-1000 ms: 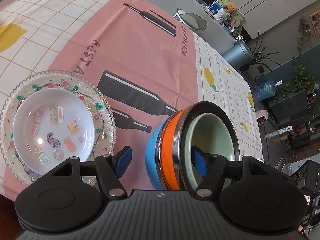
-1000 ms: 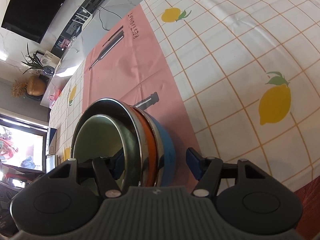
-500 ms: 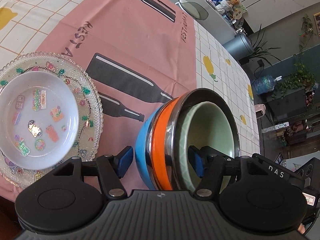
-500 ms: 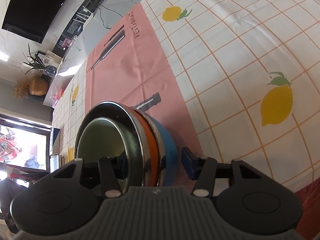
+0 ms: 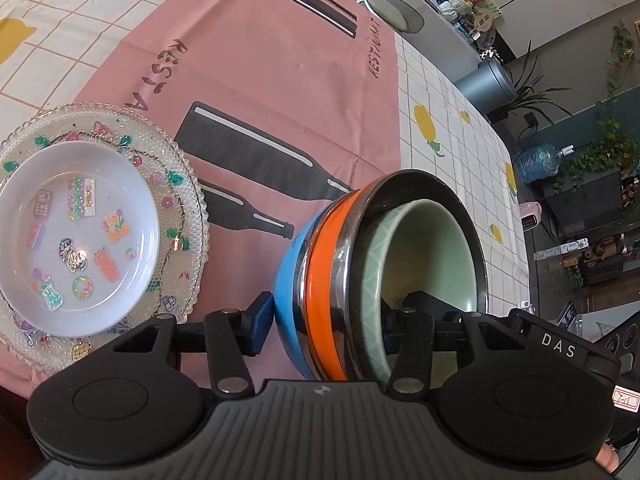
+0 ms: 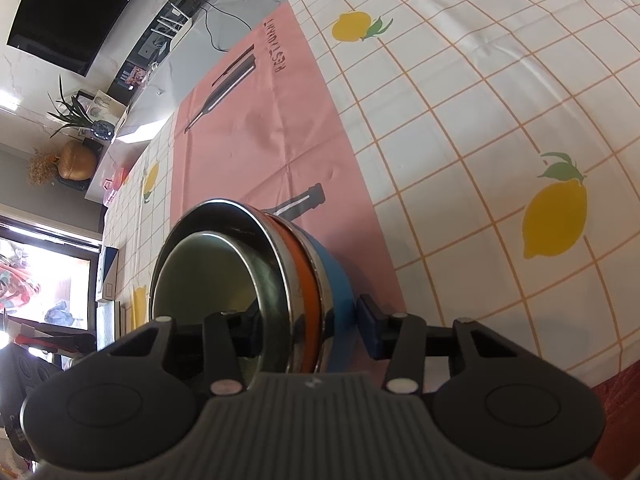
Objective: Organize plates and bowls
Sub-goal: 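Grip the rim of the nested bowl stack with both tools, then lift the nested bowls with both tools and carry them over the glass plates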
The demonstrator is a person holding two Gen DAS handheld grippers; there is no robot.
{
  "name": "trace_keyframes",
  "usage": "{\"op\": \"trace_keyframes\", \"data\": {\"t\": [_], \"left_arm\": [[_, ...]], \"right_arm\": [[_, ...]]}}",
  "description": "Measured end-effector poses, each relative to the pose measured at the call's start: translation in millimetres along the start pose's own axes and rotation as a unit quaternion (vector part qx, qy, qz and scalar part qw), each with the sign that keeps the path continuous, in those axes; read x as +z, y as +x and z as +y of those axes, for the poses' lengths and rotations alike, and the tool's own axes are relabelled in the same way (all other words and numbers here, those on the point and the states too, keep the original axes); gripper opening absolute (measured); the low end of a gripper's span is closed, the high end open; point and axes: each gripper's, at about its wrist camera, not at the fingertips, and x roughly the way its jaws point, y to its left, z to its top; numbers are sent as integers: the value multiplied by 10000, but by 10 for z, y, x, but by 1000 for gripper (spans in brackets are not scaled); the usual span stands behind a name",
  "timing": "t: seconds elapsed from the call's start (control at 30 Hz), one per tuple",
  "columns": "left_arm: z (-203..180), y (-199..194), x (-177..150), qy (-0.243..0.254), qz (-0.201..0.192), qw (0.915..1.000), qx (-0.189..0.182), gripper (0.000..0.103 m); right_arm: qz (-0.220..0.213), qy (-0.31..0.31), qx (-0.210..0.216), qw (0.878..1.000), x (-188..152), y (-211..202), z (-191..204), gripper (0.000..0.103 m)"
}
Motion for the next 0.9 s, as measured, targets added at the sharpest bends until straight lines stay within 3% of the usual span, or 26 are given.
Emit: {"op": "trace_keyframes", "data": {"t": [0.5, 0.9], "left_arm": [[-62, -74, 38, 210, -68, 9998, 15, 56], [65, -480, 144, 71, -440, 9990, 50, 56]], "right_arm": [[29, -92, -39, 9999, -35, -54, 50, 42], [-16, -478, 152, 9987, -47, -96, 461, 42]]}}
